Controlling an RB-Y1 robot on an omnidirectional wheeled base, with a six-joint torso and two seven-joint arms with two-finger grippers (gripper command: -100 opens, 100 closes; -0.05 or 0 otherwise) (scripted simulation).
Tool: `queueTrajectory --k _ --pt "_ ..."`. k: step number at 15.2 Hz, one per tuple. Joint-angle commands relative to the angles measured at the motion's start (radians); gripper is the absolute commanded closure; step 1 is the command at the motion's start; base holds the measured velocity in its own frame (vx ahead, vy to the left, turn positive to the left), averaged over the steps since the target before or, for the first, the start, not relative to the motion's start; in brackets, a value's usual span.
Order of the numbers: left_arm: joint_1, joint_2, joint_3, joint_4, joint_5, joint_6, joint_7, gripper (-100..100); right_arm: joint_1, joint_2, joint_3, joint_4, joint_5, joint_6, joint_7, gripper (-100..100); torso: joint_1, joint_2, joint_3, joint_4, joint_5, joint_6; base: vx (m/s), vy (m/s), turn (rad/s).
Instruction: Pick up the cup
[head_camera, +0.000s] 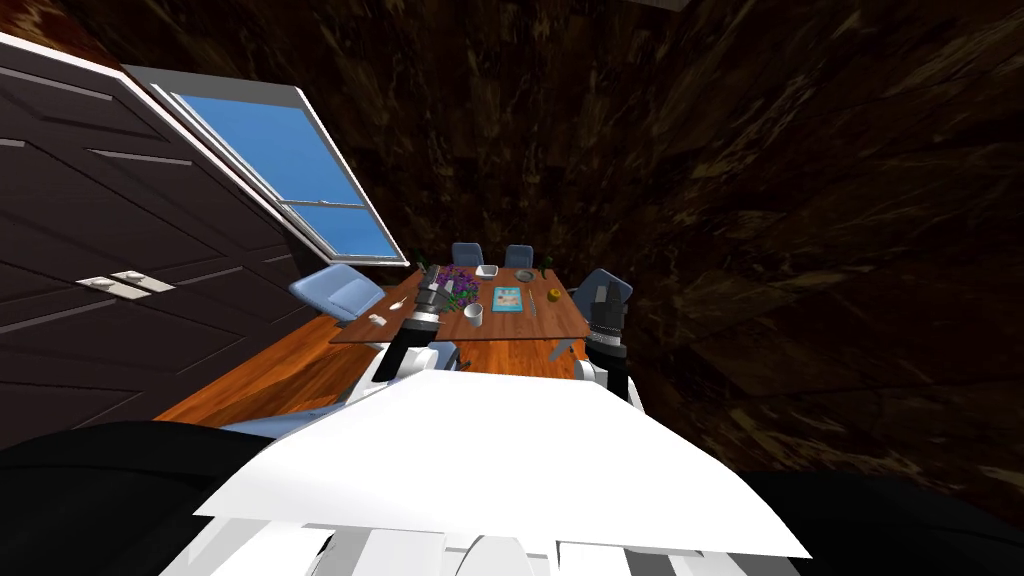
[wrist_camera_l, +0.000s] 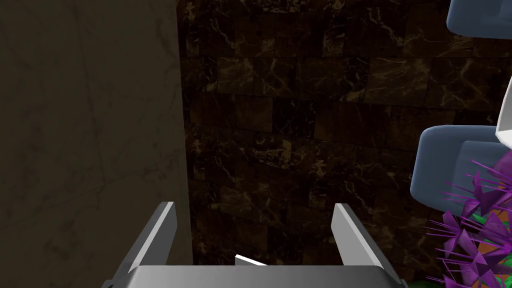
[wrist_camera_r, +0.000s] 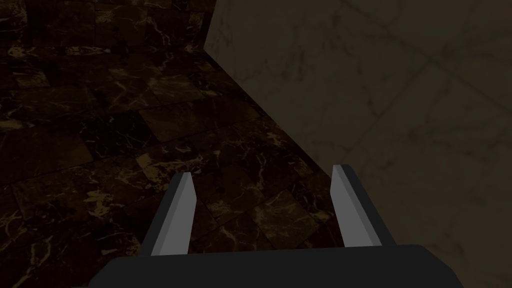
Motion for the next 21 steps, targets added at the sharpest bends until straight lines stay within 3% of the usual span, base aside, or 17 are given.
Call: queueTrajectory --k 1,4,5,7,8,10,11,13,14,16,17,19,20,21 --pt "-0.02 0.023 0.006 0.016 0.01 0.05 0.026 -100 0.0 0.0 0.0 0.0 0.0 0.0 0.0 0 0.0 0.0 0.0 0.0 0.0 0.0 -0.004 -0.015 -0.057" --pt "-0.036 0.041 0.012 0.033 0.019 0.109 0.05 -100 0.0 0.0 0.0 0.0 0.0 0.0 0.0 0 0.0 0.0 0.0 0.0 0.0 0.0 -0.006 -0.016 -0.072" --pt "-0.053 0.058 0.018 0.05 0.029 0.134 0.075 -100 0.0 0.0 0.0 0.0 0.0 0.0 0.0 0 0.0 0.0 0.0 0.0 0.0 0.0 -0.008 -0.018 -0.078" --pt "-0.053 0.058 0.018 0.05 0.029 0.161 0.075 -100 0.0 0.0 0.0 0.0 0.0 0.0 0.0 0 0.0 0.0 0.0 0.0 0.0 0.0 -0.006 -0.015 -0.041" --pt "-0.072 0.074 0.024 0.068 0.039 0.191 0.101 -100 0.0 0.0 0.0 0.0 0.0 0.0 0.0 0 0.0 0.0 0.0 0.0 0.0 0.0 -0.004 -0.015 -0.065" --pt "-0.072 0.074 0.024 0.068 0.039 0.215 0.101 -100 0.0 0.0 0.0 0.0 0.0 0.0 0.0 0 0.0 0.0 0.0 0.0 0.0 0.0 -0.003 -0.012 -0.046" --pt "-0.091 0.088 0.03 0.087 0.05 0.249 0.129 -100 0.0 0.0 0.0 0.0 0.0 0.0 0.0 0 0.0 0.0 0.0 0.0 0.0 0.0 -0.004 -0.014 -0.065" --pt "-0.091 0.088 0.03 0.087 0.05 0.273 0.129 -100 0.0 0.0 0.0 0.0 0.0 0.0 0.0 0 0.0 0.0 0.0 0.0 0.0 0.0 -0.004 -0.013 -0.052" --pt "-0.11 0.102 0.037 0.107 0.061 0.303 0.157 -100 0.0 0.0 0.0 0.0 0.0 0.0 0.0 0 0.0 0.0 0.0 0.0 0.0 0.0 -0.002 -0.014 -0.072" --pt "-0.11 0.102 0.037 0.107 0.061 0.332 0.157 -100 0.0 0.0 0.0 0.0 0.0 0.0 0.0 0 0.0 0.0 0.0 0.0 0.0 0.0 -0.003 -0.012 -0.05" --pt "-0.131 0.114 0.043 0.128 0.072 0.356 0.187 -100 0.0 0.0 0.0 0.0 0.0 0.0 0.0 0 0.0 0.0 0.0 0.0 0.0 0.0 -0.005 -0.013 -0.066" --pt "-0.131 0.114 0.043 0.128 0.072 0.393 0.187 -100 0.0 0.0 0.0 0.0 0.0 0.0 0.0 0 0.0 0.0 0.0 0.0 0.0 0.0 -0.004 -0.012 -0.055" --pt "-0.151 0.125 0.05 0.149 0.084 0.42 0.217 -100 0.0 0.0 0.0 0.0 0.0 0.0 0.0 0 0.0 0.0 0.0 0.0 0.0 0.0 -0.002 -0.016 -0.067" --pt "-0.151 0.125 0.05 0.149 0.084 0.442 0.217 -100 0.0 0.0 0.0 0.0 0.0 0.0 0.0 0 0.0 0.0 0.0 0.0 0.0 0.0 -0.003 -0.017 -0.078"
